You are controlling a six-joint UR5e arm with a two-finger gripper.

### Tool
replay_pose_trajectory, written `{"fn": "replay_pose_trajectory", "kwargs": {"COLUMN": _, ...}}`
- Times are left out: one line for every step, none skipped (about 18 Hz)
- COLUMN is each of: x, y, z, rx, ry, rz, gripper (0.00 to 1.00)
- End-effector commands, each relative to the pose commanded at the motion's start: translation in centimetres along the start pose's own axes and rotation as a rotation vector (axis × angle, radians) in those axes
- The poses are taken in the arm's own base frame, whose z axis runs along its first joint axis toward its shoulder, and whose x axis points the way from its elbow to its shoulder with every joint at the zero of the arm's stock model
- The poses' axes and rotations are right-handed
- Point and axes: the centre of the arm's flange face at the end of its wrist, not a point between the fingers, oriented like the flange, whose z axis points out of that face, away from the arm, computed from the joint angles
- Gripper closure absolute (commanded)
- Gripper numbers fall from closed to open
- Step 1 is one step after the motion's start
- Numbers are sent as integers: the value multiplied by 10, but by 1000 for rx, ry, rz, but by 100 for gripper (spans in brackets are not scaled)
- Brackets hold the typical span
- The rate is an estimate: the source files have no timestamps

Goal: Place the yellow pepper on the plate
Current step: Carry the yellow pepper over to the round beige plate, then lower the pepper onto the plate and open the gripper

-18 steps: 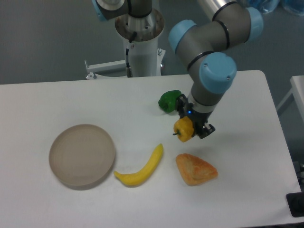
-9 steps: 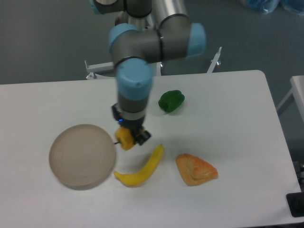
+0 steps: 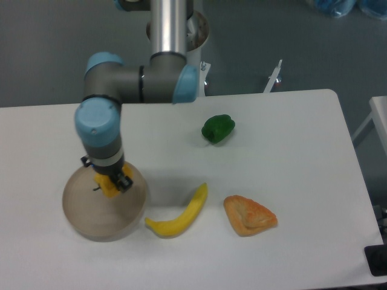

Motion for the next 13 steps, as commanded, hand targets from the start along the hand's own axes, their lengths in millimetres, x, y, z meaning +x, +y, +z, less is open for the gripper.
{"fn": "replay_pose_trajectory", "kwargs": {"x": 4, "y": -3, "z": 5, "rx": 4, "ry": -4, "rz": 10, "gripper": 67}}
{"fn": "replay_pose_trajectory", "kwargs": {"x": 9, "y": -8, "z": 10, "rx": 2, "ry": -3, "rz": 22, "gripper": 57}}
{"fn": "replay_pose_trajectory", "kwargs": {"x": 9, "y": -9, "z": 13, "rx": -2, "ry": -2, "rz": 23, "gripper": 50}}
{"fn": "replay_pose_trajectory", "kwargs": {"x": 10, "y": -9, "z": 15, "rx": -3, "ry": -3, "rz": 25, "gripper": 42}}
{"fn": "replay_pose_trajectory", "kwargs": {"x": 9, "y": -9, "z": 17, "rx": -7, "ry": -5, "rz": 23, "gripper": 17}}
{"fn": "replay_pose_trajectory", "kwargs": {"x": 9, "y": -9, "z": 15, "rx": -7, "ry": -10, "rz": 23, "gripper": 0}}
{"fn": "replay_pose_trajectory", "kwargs": {"x": 9, "y": -9, "z": 12, "rx": -3, "ry": -14, "rz": 24, "gripper": 0}}
{"fn": "replay_pose_trajectory", "kwargs": {"x": 9, "y": -10, "z": 5, "rx": 6, "ry": -22, "rz": 26, "gripper": 0}}
{"fn": "replay_pose_trajectory", "kwargs": {"x": 9, "y": -9, "z": -3, "rx": 15, "ry": -31, "rz": 26, "gripper": 0}}
{"fn": "replay_pose_trajectory", "kwargs": {"x": 11, "y": -9, "z": -11, "rx": 22, "ry": -39, "rz": 28, "gripper": 0}}
{"fn": "replay_pose_trajectory", "kwargs": {"x": 10, "y": -7, "z": -16, "rx": 26, "ry": -44, "rz": 22, "gripper": 0}}
{"fn": "replay_pose_trajectory", "kwargs": {"x": 8, "y": -5, "z": -25, "rx": 35, "ry": -54, "rz": 19, "gripper": 0}}
{"fn": "replay_pose_trajectory", "kwargs": {"x": 2, "y": 1, "z": -34, "rx": 43, "ry": -66, "rz": 11, "gripper": 0}}
